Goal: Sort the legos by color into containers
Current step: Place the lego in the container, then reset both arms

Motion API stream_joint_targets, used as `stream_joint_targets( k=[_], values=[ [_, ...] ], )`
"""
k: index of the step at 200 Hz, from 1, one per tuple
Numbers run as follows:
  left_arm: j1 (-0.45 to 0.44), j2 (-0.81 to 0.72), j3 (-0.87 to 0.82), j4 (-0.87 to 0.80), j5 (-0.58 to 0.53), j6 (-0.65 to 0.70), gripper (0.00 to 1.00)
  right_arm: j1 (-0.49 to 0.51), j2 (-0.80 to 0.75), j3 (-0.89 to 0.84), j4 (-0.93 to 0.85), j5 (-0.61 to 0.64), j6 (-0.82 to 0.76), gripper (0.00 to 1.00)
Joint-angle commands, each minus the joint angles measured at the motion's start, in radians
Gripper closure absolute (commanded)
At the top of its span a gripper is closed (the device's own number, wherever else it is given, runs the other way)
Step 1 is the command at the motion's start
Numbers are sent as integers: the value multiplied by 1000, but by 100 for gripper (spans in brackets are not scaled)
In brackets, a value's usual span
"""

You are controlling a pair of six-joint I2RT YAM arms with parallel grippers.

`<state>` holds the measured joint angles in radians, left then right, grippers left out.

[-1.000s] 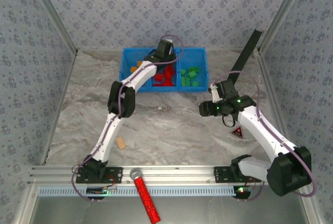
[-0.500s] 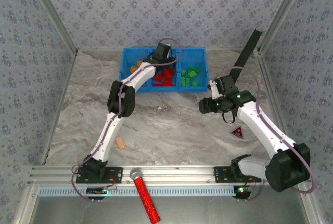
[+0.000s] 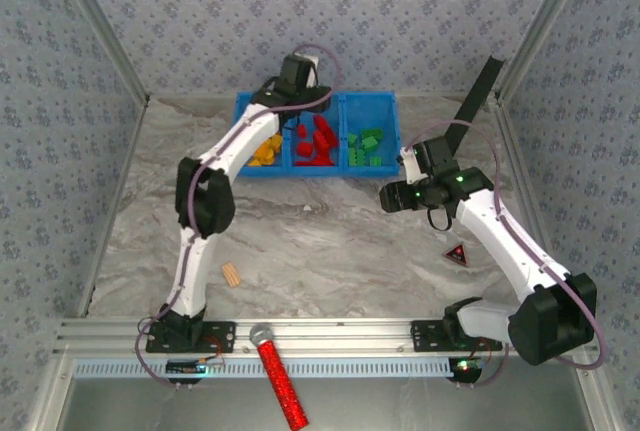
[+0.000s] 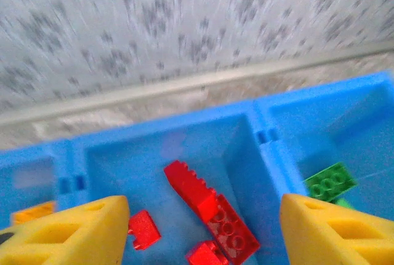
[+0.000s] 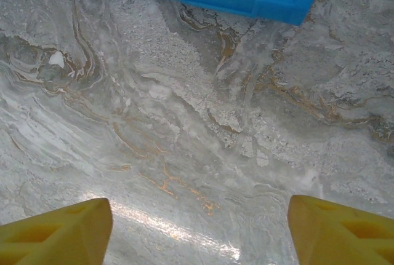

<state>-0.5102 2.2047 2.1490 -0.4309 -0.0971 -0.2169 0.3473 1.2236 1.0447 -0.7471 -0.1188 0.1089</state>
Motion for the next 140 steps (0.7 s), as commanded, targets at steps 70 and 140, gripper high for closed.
stream_joint_targets(
  k=[70,140],
  values=[
    [89,-867,-997,271,-247,148,1,-15,-176,-263,373,302,-3,0],
    [297,-1251,-1810,960,-283,240,1,-98,-40,-509,1007,320,-164,0]
  ],
)
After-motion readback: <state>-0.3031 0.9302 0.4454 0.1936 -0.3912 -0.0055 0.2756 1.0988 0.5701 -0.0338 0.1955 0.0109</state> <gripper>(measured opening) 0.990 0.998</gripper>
